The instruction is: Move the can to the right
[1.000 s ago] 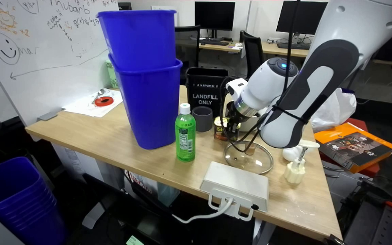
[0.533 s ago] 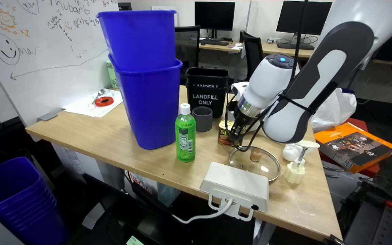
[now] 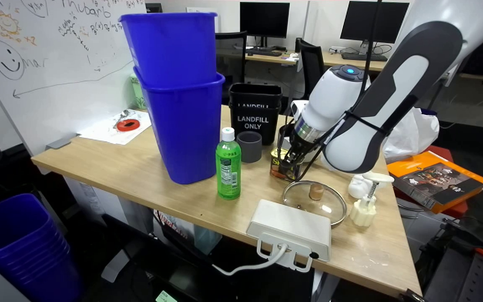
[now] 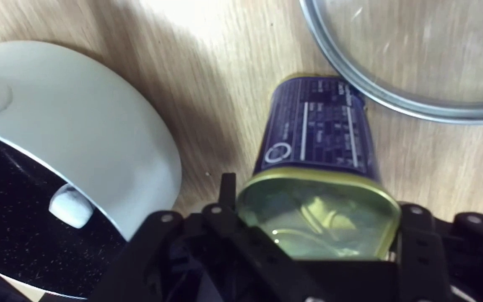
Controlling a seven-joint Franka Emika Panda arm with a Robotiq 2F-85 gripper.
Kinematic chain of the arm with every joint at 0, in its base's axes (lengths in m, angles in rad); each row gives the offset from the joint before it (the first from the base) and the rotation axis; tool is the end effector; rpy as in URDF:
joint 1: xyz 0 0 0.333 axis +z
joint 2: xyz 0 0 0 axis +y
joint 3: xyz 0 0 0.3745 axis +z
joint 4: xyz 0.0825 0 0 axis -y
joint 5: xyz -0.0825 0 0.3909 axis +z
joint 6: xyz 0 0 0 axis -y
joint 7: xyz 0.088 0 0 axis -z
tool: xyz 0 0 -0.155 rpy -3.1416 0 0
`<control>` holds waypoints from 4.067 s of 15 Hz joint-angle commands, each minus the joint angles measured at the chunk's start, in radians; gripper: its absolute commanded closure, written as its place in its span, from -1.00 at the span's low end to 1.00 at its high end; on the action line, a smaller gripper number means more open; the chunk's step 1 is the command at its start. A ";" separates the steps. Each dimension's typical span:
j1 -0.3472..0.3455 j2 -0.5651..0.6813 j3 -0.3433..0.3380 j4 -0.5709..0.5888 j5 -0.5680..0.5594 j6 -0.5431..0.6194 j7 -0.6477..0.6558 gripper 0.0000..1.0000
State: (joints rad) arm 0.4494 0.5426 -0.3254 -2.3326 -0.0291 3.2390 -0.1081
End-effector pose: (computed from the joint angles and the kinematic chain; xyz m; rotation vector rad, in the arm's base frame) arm 0.5843 0.0725 0.1579 2.8893 0.4935 0.5782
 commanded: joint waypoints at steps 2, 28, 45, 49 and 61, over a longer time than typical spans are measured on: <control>-0.019 0.024 0.022 0.012 0.005 -0.027 0.063 0.10; 0.142 0.027 -0.120 0.047 -0.097 0.003 -0.013 0.10; 0.175 0.020 -0.149 0.021 -0.101 -0.094 0.074 0.00; 0.151 -0.003 -0.124 0.022 -0.102 -0.103 0.079 0.20; 0.119 -0.036 -0.096 0.021 -0.143 -0.115 0.093 0.28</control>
State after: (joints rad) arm 0.5744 0.5170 -0.4165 -2.3130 -0.1268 3.1312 -0.0297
